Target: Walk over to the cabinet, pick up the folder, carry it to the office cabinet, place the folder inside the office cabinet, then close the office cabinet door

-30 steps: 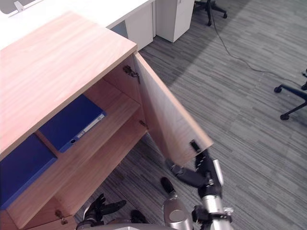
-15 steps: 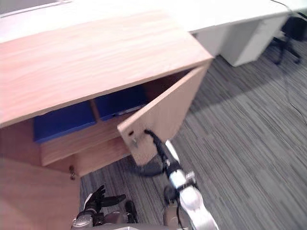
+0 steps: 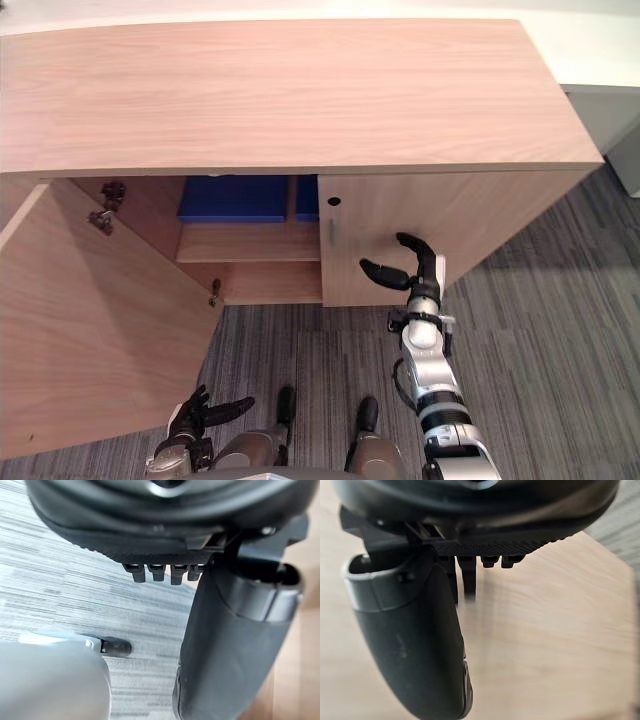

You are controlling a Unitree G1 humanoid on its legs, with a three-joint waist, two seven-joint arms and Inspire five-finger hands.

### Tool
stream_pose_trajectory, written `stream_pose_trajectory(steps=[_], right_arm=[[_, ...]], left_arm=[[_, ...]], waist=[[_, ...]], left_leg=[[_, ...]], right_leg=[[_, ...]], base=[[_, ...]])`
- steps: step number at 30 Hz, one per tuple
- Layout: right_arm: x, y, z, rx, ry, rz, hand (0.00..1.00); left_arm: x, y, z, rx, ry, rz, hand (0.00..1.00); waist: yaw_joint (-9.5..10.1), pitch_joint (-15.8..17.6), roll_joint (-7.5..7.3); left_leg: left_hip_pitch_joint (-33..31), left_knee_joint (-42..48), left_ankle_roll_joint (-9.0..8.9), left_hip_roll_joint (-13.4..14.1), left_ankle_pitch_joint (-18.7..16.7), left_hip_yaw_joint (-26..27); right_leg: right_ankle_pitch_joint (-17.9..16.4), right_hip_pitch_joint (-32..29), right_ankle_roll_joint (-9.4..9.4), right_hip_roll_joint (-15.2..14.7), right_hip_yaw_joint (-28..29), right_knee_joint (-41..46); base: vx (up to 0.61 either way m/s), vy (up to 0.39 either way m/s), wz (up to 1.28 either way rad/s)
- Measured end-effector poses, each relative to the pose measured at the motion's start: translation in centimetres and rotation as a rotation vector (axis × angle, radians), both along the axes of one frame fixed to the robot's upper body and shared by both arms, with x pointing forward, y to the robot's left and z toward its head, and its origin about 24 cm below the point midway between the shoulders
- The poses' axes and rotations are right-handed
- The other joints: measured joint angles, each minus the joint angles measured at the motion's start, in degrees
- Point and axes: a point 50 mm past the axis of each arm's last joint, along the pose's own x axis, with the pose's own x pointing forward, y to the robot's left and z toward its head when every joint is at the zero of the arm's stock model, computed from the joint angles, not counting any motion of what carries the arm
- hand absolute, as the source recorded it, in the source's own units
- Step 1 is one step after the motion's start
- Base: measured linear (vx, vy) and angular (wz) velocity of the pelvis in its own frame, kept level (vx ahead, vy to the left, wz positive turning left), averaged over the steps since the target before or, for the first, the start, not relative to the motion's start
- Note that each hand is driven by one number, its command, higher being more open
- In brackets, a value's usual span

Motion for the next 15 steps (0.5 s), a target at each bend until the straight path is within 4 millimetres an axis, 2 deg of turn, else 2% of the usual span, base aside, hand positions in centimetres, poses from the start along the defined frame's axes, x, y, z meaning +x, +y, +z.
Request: stream_pose_trajectory(steps=[1,2,4,5,7,9,11,12,15], right_arm=[[-1.8,-0.2,-1.6,0.010,0.065,-0.001,1.00],[-2.7,-0.3,-2.4,0.017,0.097,-0.004,1.00],[-6.3,-0.8,-5.9,0.065,0.254,-0.040,1.00],[-7.3,-1.0,-6.8,0.076,0.299,-0.057,1.00],[-11.7,-1.8,-9.8,0.123,0.473,-0.135,1.00],[-14.6,-2.2,-11.3,0.153,0.568,-0.196,1.00],[-16.6,-2.6,-12.0,0.170,0.627,-0.232,1.00],[-17.4,-2.8,-12.2,0.173,0.648,-0.249,1.00],[-18.1,-3.1,-12.3,0.181,0.659,-0.275,1.00]], left_arm=[[-0.3,0.1,0.0,0.001,0.003,0.010,1.00],[-0.5,0.2,0.0,0.002,0.004,0.014,1.00],[-1.7,0.3,-0.3,-0.021,0.015,0.077,1.00],[-2.0,0.4,-0.3,-0.026,0.018,0.094,1.00],[-3.0,0.5,-0.5,-0.059,0.014,0.187,1.00],[-3.4,0.9,-0.3,-0.072,-0.012,0.259,1.00],[-3.5,1.6,0.1,-0.072,-0.046,0.323,1.00],[-3.7,2.2,0.4,-0.065,-0.070,0.361,1.00],[-3.8,3.6,1.3,-0.040,-0.138,0.422,1.00]], waist=[[0.26,0.0,0.02],[0.23,-0.1,0.04],[0.15,-0.6,0.09],[0.14,-0.7,0.08],[0.08,-0.7,0.06],[0.08,-0.8,0.02],[0.10,-0.9,0.00],[0.12,-0.9,-0.02],[0.27,-1.0,-0.02]], left_leg=[[0.4,0.0,-0.18,-0.1,0.0,-1.1],[0.5,0.0,-0.21,-0.1,0.0,-1.7],[0.5,0.0,-0.24,-0.7,-0.2,-3.4],[0.7,0.0,-0.15,-0.8,-0.1,-3.9],[1.6,0.0,-0.06,-1.4,-0.1,-6.1],[2.0,0.1,-0.10,-1.6,-0.1,-7.4],[2.0,0.3,-0.12,-1.8,-0.1,-9.0],[2.0,0.3,-0.20,-1.8,0.0,-9.7],[2.0,0.0,-0.47,-2.2,0.3,-12.2]], right_leg=[[-0.7,1.1,0.07,0.0,-0.9,0.0],[-1.0,1.5,0.12,-0.1,-1.5,-0.1],[-2.1,2.6,0.43,-0.3,-3.5,-0.1],[-2.0,3.0,0.38,-0.4,-4.0,-0.1],[-2.6,5.2,0.24,-0.7,-6.6,-0.2],[-3.3,6.6,-0.06,-0.8,-8.0,-0.2],[-3.8,7.5,-0.19,-0.8,-9.4,-0.2],[-4.1,7.8,-0.32,-0.8,-10.3,-0.1],[-5.2,8.8,-0.13,-1.1,-12.9,0.6]], base=[[0.07,-0.027,0.49],[0.08,-0.030,0.47],[0.12,-0.023,0.43],[0.16,-0.025,0.47],[0.19,-0.041,0.58],[0.11,-0.023,0.54],[0.06,-0.028,0.52],[0.01,-0.030,0.41],[-0.04,-0.032,0.43]])
